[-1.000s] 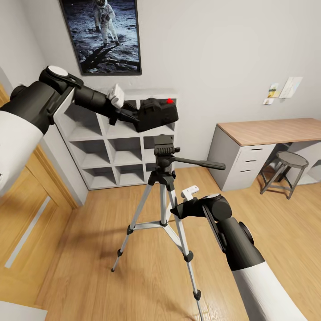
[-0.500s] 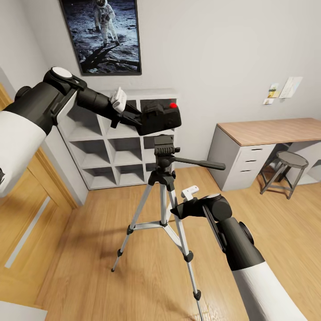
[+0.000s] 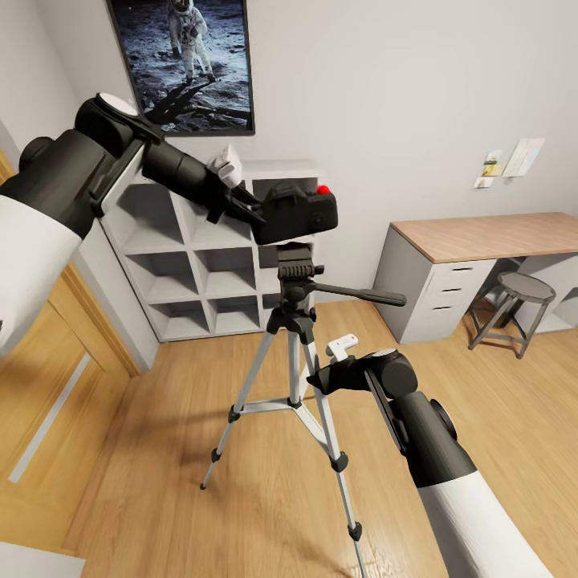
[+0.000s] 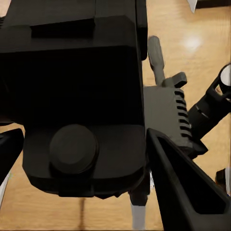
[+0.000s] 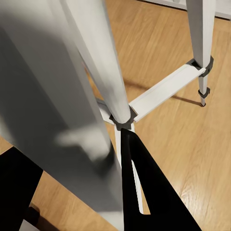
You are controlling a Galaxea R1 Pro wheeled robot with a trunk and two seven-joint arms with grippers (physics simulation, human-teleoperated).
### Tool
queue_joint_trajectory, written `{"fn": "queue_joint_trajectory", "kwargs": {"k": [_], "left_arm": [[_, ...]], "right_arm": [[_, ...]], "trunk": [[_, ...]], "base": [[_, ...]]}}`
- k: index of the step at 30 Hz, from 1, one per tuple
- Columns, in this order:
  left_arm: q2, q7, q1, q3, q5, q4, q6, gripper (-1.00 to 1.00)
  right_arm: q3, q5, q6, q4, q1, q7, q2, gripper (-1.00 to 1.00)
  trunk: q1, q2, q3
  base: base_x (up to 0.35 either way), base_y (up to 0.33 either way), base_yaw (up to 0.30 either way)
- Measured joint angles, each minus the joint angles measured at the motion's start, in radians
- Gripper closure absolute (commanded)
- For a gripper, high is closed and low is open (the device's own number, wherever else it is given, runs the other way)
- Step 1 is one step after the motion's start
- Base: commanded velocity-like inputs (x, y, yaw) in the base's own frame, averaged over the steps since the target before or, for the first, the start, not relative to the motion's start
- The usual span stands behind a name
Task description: Attach the digital camera to the camera tripod in the bedroom.
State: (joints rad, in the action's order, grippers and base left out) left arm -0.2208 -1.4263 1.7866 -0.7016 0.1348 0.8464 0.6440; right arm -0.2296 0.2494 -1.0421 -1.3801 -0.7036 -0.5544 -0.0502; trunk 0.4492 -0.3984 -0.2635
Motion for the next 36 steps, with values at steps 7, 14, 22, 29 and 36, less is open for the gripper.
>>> {"fn": "queue_joint_trajectory", "kwargs": {"k": [7,14,22,29,36], "left_arm": [[-0.011,0.001,0.000,0.000,-0.102,0.138,0.072,1.00],[-0.015,-0.001,0.000,0.001,-0.131,0.163,0.081,1.00],[-0.024,-0.002,0.000,0.001,-0.137,0.168,0.072,1.00],[-0.055,-0.002,0.000,0.001,-0.131,0.170,0.066,1.00],[-0.057,-0.003,0.000,0.004,-0.129,0.171,0.069,1.00]], "right_arm": [[0.001,-0.001,0.000,0.001,0.000,0.001,0.000,1.00],[0.000,-0.001,-0.001,0.000,0.000,0.001,0.000,1.00],[0.000,-0.001,0.000,0.000,0.000,0.001,0.000,1.00],[0.000,-0.001,0.000,0.000,0.000,0.001,0.000,1.00],[0.001,-0.002,0.000,0.001,0.000,0.002,0.000,1.00]], "trunk": [[0.000,0.000,0.000],[0.000,0.000,0.000],[0.000,0.000,0.000],[0.000,0.000,0.000],[0.000,0.000,0.000]], "base": [[0.000,0.000,0.000],[0.000,0.000,0.000],[0.000,0.000,0.000],[0.000,0.000,0.000],[0.000,0.000,0.000]]}}
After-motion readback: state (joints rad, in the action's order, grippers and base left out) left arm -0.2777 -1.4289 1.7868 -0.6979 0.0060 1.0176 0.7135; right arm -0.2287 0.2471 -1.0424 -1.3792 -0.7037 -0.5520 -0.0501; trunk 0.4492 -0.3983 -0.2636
